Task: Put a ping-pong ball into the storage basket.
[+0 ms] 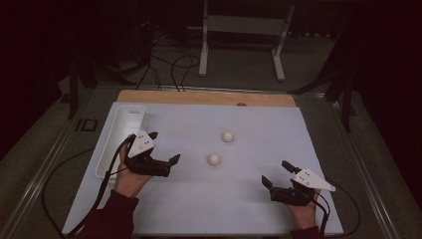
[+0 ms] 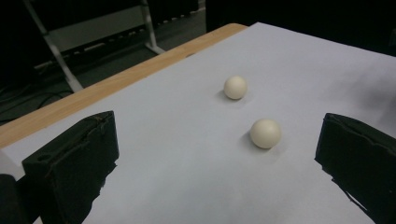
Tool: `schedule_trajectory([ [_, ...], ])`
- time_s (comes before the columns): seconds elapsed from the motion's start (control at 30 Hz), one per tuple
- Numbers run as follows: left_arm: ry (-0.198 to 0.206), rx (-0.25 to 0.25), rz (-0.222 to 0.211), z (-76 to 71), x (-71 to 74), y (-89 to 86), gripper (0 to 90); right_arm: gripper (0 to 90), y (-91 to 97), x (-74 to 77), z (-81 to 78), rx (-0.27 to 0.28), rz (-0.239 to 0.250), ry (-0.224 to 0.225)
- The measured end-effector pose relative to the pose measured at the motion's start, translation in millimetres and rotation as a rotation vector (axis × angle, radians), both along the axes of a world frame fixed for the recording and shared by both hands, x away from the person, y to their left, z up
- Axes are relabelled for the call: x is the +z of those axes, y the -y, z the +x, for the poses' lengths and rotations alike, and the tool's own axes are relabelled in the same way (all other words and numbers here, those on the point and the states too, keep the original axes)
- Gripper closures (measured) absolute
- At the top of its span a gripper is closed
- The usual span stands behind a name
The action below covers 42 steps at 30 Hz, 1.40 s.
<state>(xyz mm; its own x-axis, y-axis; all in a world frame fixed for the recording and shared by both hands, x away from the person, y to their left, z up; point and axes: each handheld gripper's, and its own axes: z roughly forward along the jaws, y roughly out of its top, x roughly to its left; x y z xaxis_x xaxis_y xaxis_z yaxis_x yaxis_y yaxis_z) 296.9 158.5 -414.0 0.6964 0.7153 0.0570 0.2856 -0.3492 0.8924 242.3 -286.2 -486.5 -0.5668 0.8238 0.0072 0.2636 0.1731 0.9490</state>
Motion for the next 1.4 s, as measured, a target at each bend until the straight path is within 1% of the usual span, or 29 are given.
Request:
schedule_trajectory([
  [0.33,-0.014,-0.047,0.051,8.6,3.8,15.6,0.0,7.6,0.4,0.2,0.2,0.002,0.003,-0.001],
  [0.43,-0.015,-0.048,0.050,8.9,4.0,16.4,0.0,7.6,0.6,0.3,0.2,0.001,0.003,0.000],
  [0.47,-0.011,-0.055,0.064,12.0,4.6,20.5,0.0,7.6,0.9,0.5,0.1,0.002,0.002,-0.002],
  [0.6,-0.017,-0.061,0.064,14.3,3.8,23.5,0.0,7.7,1.1,0.5,0.2,0.004,0.000,-0.006],
  [0.63,-0.023,-0.071,0.075,16.5,3.1,27.9,0.0,7.6,1.3,0.6,0.3,0.002,-0.001,-0.005],
  [0.67,-0.023,-0.071,0.075,16.5,3.1,27.9,0.0,7.6,1.3,0.6,0.3,0.002,-0.001,-0.005],
  [0.7,-0.023,-0.079,0.090,18.5,2.6,33.1,0.0,7.6,1.5,0.7,0.4,0.000,0.001,-0.007],
  [0.73,-0.027,-0.082,0.094,19.2,2.5,35.0,0.0,7.6,1.9,1.0,0.2,0.000,-0.002,-0.006],
  [0.9,-0.048,-0.108,0.097,25.8,-0.8,46.7,0.0,7.6,3.9,1.9,0.0,-0.007,0.003,-0.005],
  [1.07,-0.064,-0.122,0.106,29.6,-4.8,55.0,0.0,7.6,4.4,2.2,-0.2,-0.006,0.002,-0.006],
  [1.4,-0.077,-0.134,0.117,35.1,-8.2,61.0,0.0,7.6,5.1,2.2,-0.4,-0.007,0.001,-0.005],
])
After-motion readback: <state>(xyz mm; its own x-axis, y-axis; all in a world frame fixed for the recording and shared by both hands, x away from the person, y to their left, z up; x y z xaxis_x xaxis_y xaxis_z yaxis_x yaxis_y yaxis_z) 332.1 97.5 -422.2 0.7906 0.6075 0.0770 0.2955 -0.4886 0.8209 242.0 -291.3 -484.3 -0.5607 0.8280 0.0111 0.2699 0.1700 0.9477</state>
